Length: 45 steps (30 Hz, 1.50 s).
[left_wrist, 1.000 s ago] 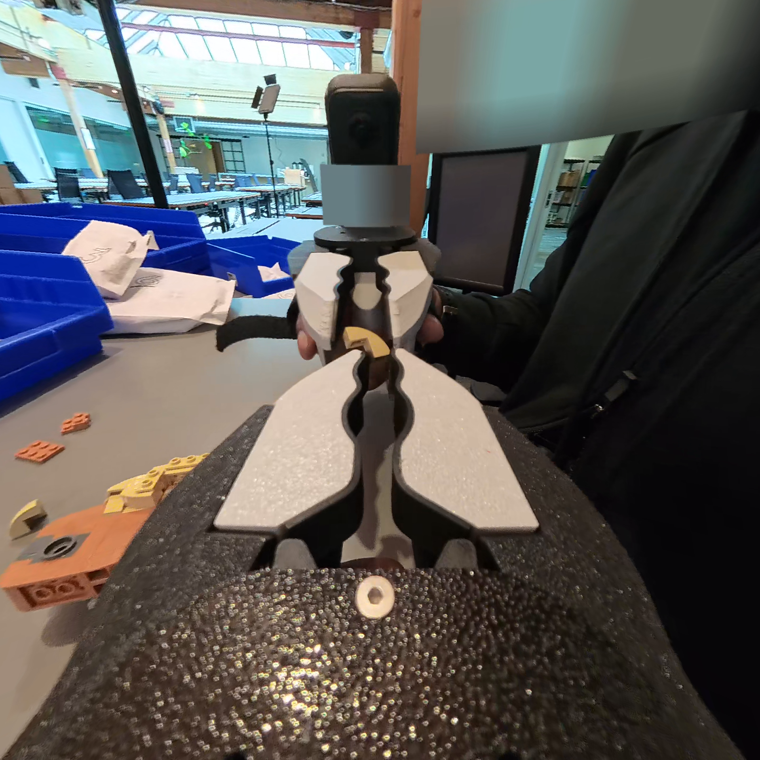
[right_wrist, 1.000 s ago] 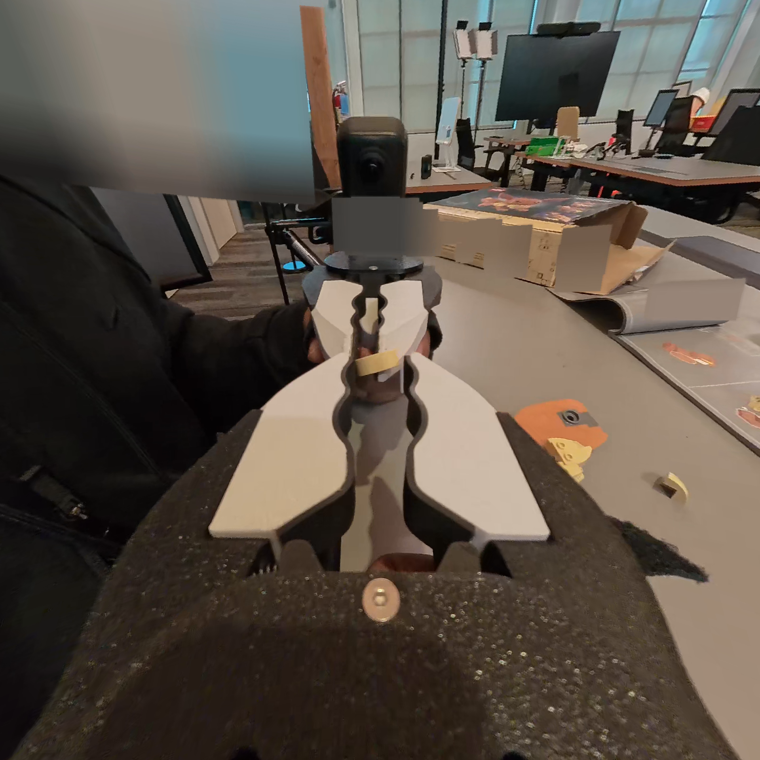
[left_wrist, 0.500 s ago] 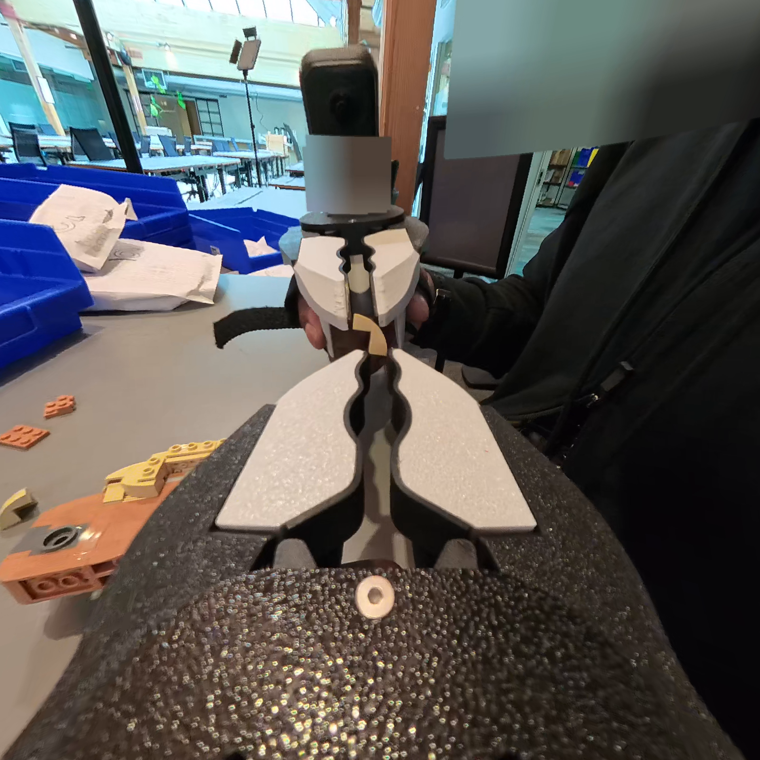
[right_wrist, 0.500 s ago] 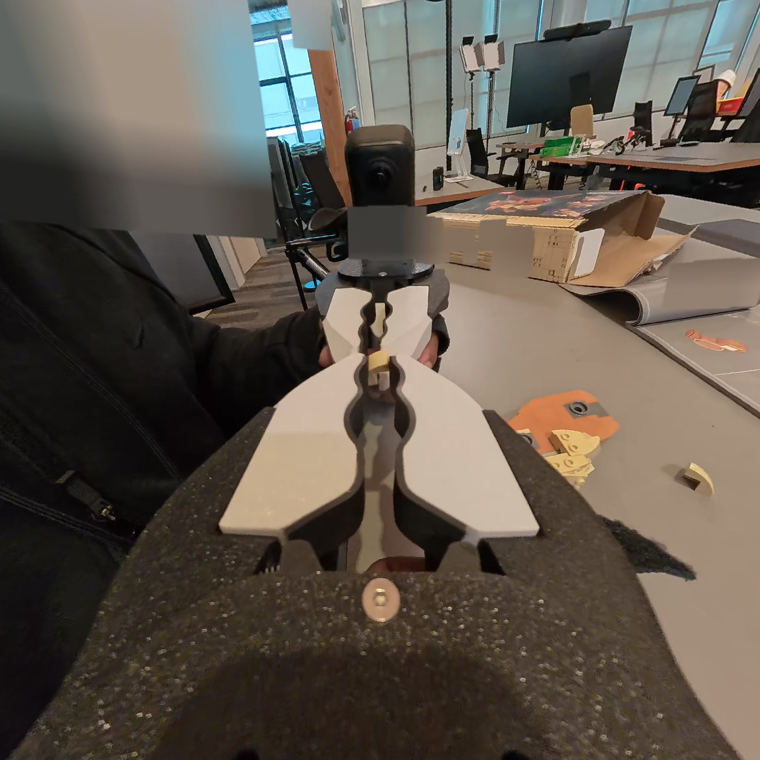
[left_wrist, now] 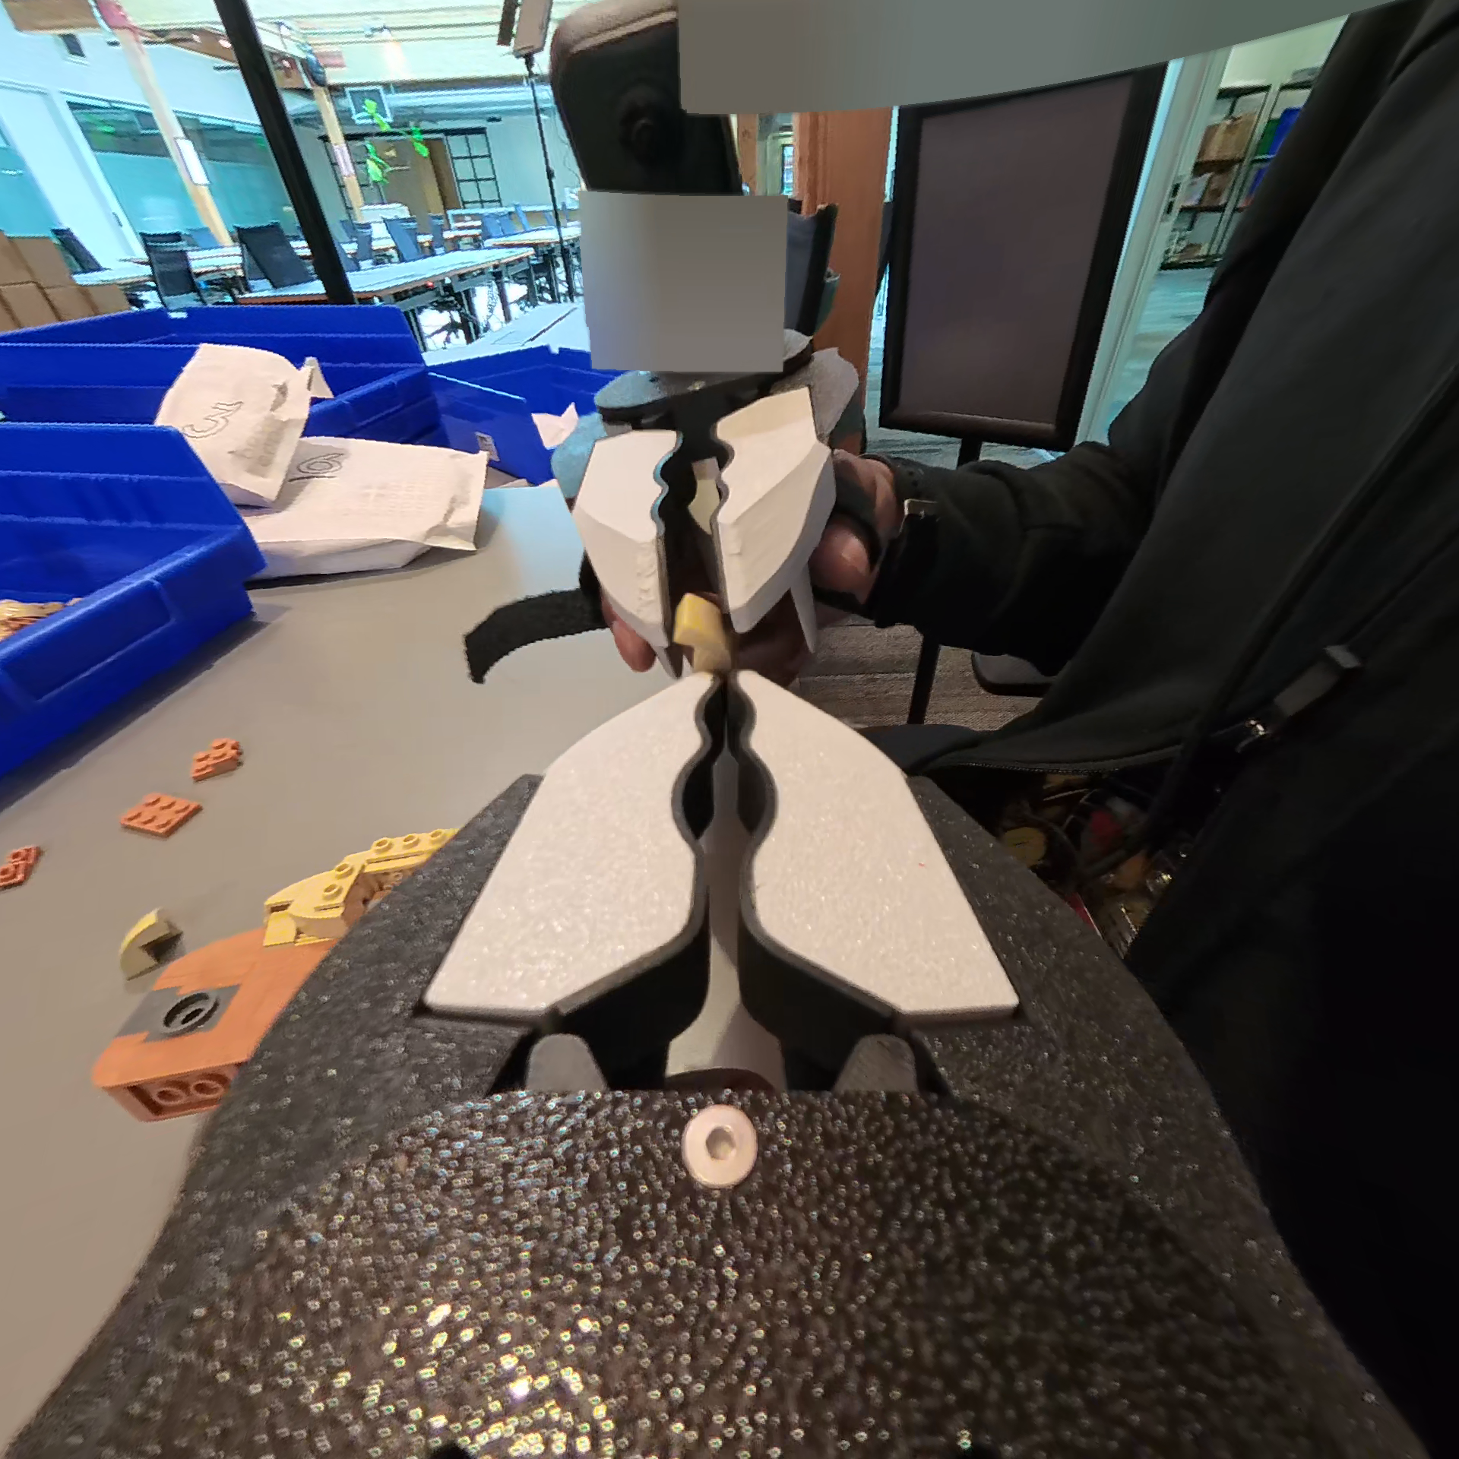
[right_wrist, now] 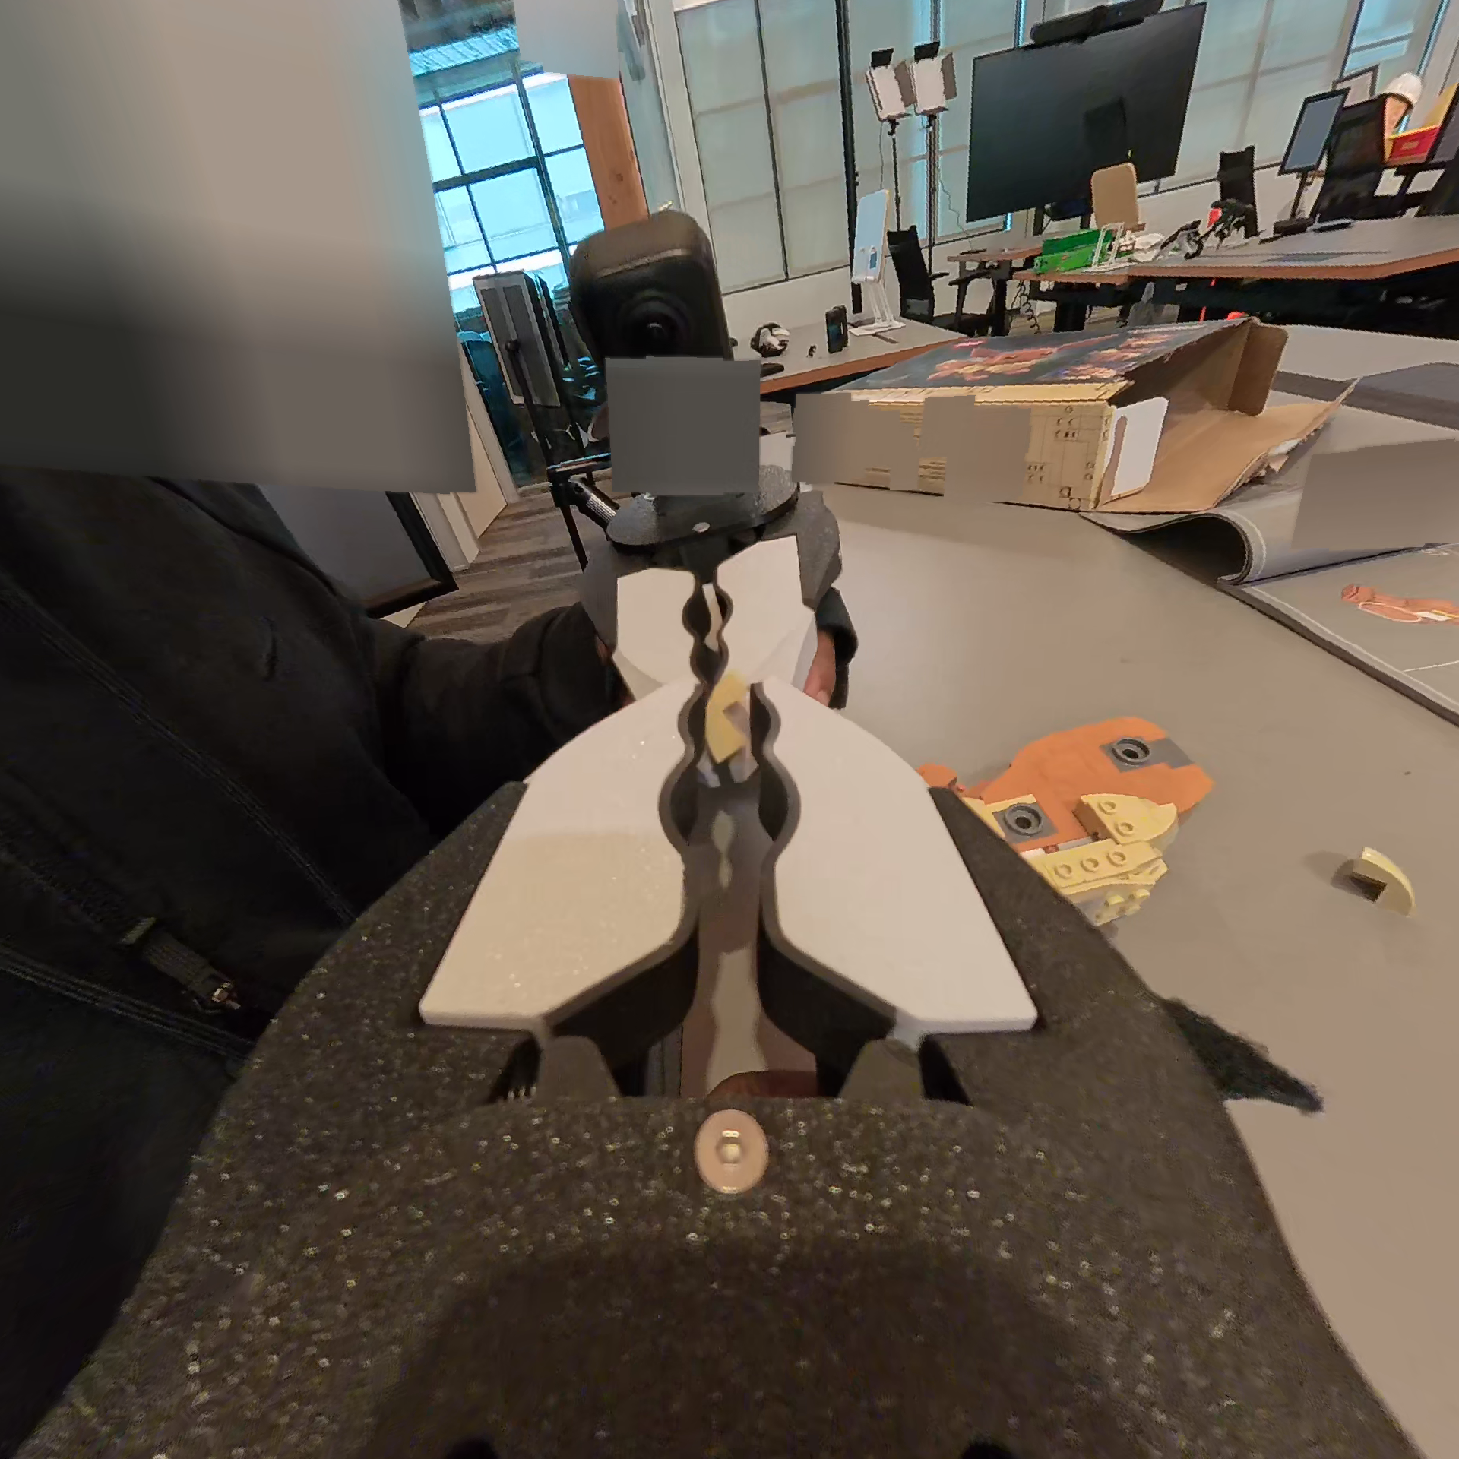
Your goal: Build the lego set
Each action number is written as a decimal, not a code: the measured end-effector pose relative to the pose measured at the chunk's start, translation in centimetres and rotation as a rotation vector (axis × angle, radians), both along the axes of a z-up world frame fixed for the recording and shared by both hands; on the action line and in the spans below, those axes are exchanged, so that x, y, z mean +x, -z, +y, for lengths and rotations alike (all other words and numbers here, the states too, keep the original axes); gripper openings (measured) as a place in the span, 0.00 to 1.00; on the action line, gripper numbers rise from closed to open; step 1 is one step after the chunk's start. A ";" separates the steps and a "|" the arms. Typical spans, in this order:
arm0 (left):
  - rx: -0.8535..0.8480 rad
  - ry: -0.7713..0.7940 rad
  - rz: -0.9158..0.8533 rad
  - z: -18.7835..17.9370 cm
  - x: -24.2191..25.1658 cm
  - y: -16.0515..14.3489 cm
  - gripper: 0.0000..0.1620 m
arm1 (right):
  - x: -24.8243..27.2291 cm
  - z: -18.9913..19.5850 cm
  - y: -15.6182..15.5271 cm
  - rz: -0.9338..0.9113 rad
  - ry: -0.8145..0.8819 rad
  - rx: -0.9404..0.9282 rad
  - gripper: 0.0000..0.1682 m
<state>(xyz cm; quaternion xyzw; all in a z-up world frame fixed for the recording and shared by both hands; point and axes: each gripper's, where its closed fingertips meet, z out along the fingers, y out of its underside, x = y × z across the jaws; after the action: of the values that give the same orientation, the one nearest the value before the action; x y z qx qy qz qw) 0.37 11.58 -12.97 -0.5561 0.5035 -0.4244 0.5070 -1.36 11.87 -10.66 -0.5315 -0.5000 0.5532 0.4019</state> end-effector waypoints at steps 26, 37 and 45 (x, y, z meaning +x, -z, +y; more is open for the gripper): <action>0.239 -0.166 0.014 2.0 -0.5 -1.5 0.15 | -0.5 0.7 -0.1 0.114 -0.077 -0.282 0.05; 0.495 -0.305 0.101 2.4 -0.5 -1.5 0.14 | -0.3 1.0 0.4 0.075 -0.045 -0.269 0.05; 0.411 -0.343 0.429 4.1 -1.7 2.2 0.14 | -0.1 3.1 3.8 -0.221 0.209 -0.142 0.12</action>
<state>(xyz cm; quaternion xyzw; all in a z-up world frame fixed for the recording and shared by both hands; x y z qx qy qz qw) -1.30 15.66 -15.19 -0.5954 0.5729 -0.0960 0.5551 -1.51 14.93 -14.48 -0.6653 -0.4427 0.4805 0.3614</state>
